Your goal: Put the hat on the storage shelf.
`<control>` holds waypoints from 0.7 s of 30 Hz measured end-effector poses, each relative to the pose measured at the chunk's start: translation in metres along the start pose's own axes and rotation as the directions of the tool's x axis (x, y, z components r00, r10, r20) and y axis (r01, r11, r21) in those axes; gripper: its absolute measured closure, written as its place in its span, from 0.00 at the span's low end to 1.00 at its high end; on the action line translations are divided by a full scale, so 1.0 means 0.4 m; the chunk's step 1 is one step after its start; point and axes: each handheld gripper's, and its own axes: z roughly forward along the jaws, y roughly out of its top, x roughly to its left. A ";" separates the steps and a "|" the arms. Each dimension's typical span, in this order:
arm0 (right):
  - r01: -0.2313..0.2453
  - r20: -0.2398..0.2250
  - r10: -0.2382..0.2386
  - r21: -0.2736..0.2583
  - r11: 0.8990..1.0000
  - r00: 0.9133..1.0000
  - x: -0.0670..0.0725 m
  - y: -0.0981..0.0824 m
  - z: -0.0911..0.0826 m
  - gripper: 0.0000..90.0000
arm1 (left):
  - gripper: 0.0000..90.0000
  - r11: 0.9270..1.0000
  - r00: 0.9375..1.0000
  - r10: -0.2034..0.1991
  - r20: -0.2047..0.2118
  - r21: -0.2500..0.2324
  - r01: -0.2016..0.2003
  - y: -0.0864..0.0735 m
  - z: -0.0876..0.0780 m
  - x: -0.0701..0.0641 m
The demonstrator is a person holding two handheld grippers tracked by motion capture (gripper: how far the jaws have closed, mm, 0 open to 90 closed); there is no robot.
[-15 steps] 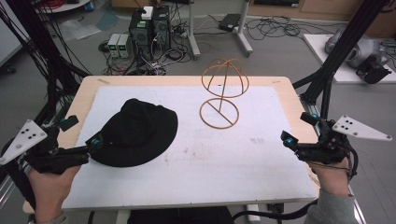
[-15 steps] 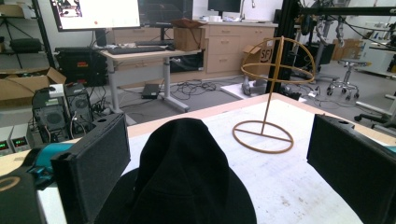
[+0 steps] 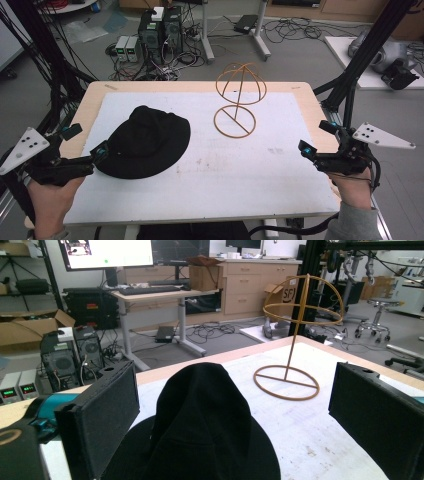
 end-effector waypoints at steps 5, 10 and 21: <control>-0.003 0.001 0.003 -0.004 1.000 1.000 -0.004 0.001 -0.002 0.01 | 0.07 1.000 1.000 -0.010 0.003 0.006 0.010 0.003 0.008 0.015; -0.022 -0.012 0.022 -0.001 1.000 1.000 -0.006 0.000 -0.001 0.01 | 0.07 0.999 1.000 0.015 0.020 0.036 -0.015 0.019 0.033 0.029; -0.021 0.000 0.021 0.012 1.000 1.000 -0.009 -0.003 0.005 0.01 | 0.07 0.998 0.999 0.005 0.041 0.064 -0.007 0.056 0.088 0.068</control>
